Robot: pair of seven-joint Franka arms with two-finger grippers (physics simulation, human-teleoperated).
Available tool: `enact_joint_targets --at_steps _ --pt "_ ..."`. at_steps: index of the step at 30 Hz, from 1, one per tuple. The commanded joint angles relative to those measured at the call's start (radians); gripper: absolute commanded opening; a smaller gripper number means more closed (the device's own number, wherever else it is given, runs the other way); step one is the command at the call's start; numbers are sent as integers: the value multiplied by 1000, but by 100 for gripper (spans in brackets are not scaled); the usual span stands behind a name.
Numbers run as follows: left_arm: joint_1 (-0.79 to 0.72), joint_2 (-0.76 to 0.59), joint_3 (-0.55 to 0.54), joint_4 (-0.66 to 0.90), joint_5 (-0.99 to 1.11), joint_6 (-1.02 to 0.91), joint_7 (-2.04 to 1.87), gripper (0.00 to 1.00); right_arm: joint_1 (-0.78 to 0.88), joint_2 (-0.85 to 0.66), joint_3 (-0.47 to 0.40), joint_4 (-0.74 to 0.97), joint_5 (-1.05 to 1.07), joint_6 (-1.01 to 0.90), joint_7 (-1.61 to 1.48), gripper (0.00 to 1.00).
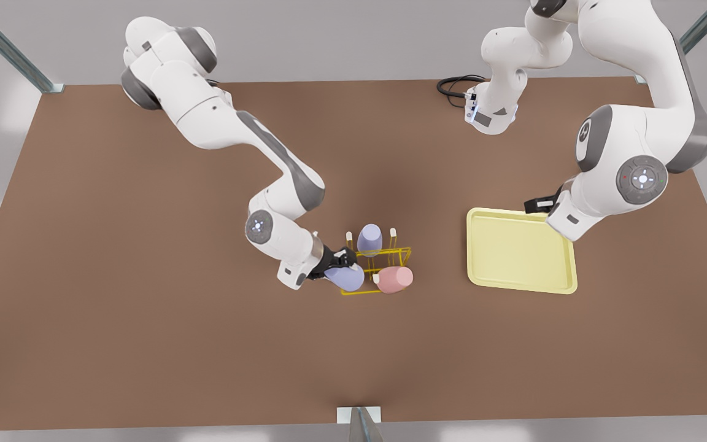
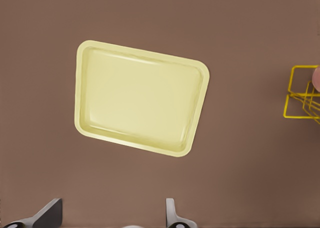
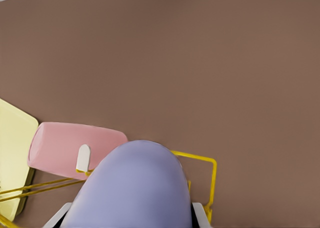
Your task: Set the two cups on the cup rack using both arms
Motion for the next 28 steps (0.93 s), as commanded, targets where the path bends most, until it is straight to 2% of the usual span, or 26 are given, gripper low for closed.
enact_joint_targets --at_steps 1,2,13,15,18,20,21,22,24,25,28 --pt "-1 -1 0 0 0 -11 226 100 1 4 0 2 -3 1 216 95" --pt "-1 -1 0 0 0 -11 226 100 2 11 0 2 -3 1 216 100" --pt "0 4 0 0 0 -9 226 100 -4 16 3 77 2 -22 211 100" --pt "2 5 0 0 0 -9 227 100 -51 -18 -7 106 -26 -140 200 100" --pt "0 5 0 -1 0 -11 227 100 -223 -84 -7 100 -406 -527 171 100" --pt "0 7 0 -1 0 -11 227 100 -366 -105 -30 104 -558 -687 -103 100" --pt "2 7 0 -1 0 -11 227 100 -412 -165 -30 126 -535 -734 -128 100" --pt "2 7 0 -1 0 -11 227 100 -411 -311 -56 101 -530 -733 -133 100" --pt "6 7 0 -1 0 -11 229 100 -409 -552 -142 -64 -486 -748 -177 100" --pt "6 7 0 -1 0 -11 229 100 -401 -618 -165 -143 -484 -750 -189 100" --pt "8 5 0 -1 0 -14 229 100 -397 -642 -199 -167 -426 -765 -185 100"
